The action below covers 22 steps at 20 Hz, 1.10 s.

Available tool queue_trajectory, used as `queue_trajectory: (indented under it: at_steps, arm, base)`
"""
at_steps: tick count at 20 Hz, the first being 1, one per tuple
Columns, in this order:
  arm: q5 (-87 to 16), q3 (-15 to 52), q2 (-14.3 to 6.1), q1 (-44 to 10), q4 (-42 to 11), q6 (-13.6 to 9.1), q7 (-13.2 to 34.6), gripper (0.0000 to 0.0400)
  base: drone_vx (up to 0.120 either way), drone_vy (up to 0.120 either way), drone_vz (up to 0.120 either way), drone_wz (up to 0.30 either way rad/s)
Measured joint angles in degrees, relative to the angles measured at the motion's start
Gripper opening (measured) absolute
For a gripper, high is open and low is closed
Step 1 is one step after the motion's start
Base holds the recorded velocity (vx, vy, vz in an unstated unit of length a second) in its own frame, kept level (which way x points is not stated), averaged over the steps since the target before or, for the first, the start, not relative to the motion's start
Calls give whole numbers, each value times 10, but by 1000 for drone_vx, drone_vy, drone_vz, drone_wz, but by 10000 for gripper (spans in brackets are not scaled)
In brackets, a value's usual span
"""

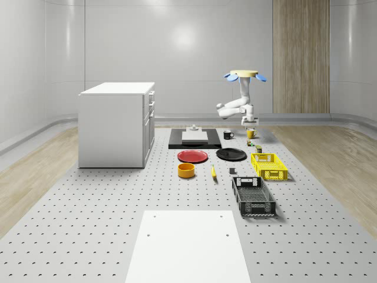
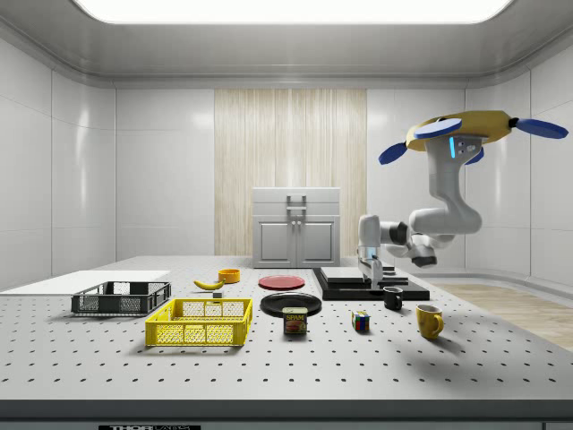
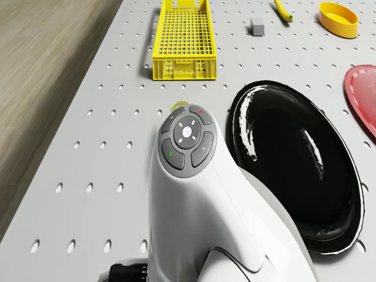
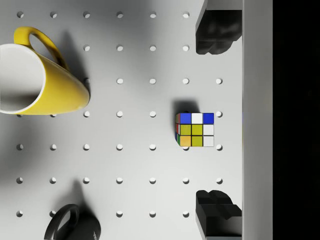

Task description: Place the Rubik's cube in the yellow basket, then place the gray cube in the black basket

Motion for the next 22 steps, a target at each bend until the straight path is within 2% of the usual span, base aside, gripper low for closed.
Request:
queue_trajectory:
  at_steps: [2,6,10,13,16,22]
  arm:
    - [3,2,-6,-2,0,5,2,400]
    - [9,5,-17,-6,1,15,5,400]
    - [14,8,-27,-9,2,25,8,400]
    - [18,10,-35,-11,2,32,11,400]
    - [22,12,-42,-14,3,39,13,400]
    - [2,-13,-63,-14,8,67,11,400]
  base:
    - [40,0,-120,0]
    - [120,-30,-120,0]
    - [10,-20,-120,0]
    - [0,0,-27,0]
    - [0,0,-120,0]
    - [0,0,-7,0]
